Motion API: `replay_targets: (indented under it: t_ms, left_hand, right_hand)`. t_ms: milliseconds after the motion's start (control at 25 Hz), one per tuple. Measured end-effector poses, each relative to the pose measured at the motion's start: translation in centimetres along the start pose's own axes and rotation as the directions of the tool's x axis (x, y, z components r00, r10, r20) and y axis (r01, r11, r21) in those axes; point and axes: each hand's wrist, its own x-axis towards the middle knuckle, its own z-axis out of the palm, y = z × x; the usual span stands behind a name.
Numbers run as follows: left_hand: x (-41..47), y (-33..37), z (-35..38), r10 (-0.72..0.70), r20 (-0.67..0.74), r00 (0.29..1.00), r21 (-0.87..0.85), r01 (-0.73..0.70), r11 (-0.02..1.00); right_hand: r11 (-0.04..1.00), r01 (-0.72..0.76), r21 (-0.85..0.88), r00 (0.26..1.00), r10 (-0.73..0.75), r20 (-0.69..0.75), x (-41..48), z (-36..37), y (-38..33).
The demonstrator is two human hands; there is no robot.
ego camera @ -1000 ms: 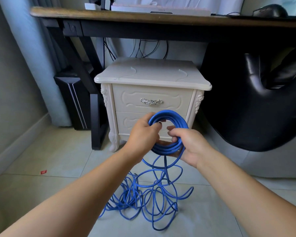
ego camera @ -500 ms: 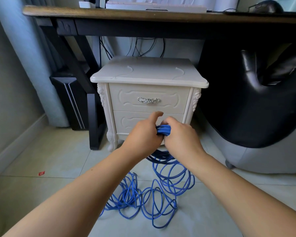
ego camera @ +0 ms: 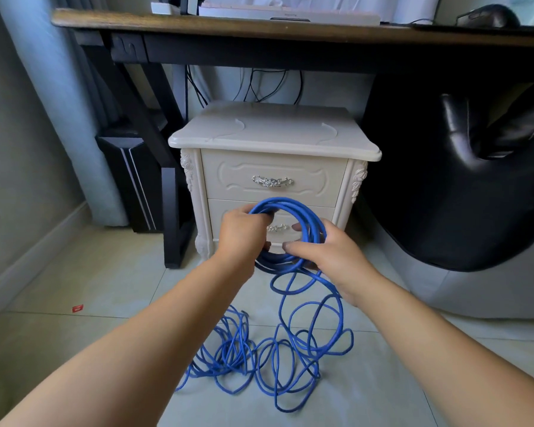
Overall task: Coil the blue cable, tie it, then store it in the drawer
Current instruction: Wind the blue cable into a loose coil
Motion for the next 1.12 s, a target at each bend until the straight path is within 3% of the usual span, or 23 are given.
replay_targets:
  t_ms: [120,240,400,560,680,760,880,1000,1120]
  left_hand:
    - [-0.3,-0.1,0.5,-0.107,-0.035,0.994,-0.204,0.097,0.974]
    - [-1.4,-0.5,1.1,-0.136,0.09,0.987,-0.303,0.158,0.94]
    - [-1.5,0.1,0.3,-0.011,0.163,0.987,0.039,0.004,0.999]
    - [-1.2,0.5,-0.9,0.165,0.308,0.937,0.213,-0.236,0.948]
    - [-1.4,0.4,-0.6,0.295,0.369,0.881,0.424,-0.442,0.791]
    - [-1.5,0.4,-0.2,0.338,0.374,0.864,0.498,-0.494,0.713]
    - [-1.1,0.3,0.2,0.361,0.321,0.876,0.465,-0.477,0.746]
    - [-0.7,0.5,0.0,0.267,0.172,0.948,0.178,-0.296,0.938]
    - [-1.2,0.9,-0.2,0.15,0.287,0.946,0.02,-0.162,0.986]
  right_hand:
    - [0.982,-0.039,0.186,0.998,0.046,-0.031,-0.2,1.7,0.4]
    - [0.946,-0.07,0.318,0.989,0.107,-0.1,0.4,1.7,0.3]
    - [0.903,-0.052,0.427,0.99,0.104,-0.099,1.1,0.2,-0.2]
    - [0.984,0.052,0.173,0.998,-0.044,-0.049,0.7,-0.9,-0.7]
    - [0.967,0.177,-0.183,0.984,-0.176,0.021,0.4,-1.1,-0.9]
    - [0.931,0.21,-0.299,0.977,-0.213,0.021,0.3,-1.1,-1.0]
    - [0.973,0.159,-0.166,0.985,-0.167,-0.037,0.2,-1.2,-1.2]
    - [0.999,0.035,0.037,0.999,-0.036,0.013,-0.1,-0.8,-1.3]
    - [0.971,-0.051,0.234,0.998,0.056,-0.014,0.3,-0.2,-1.0]
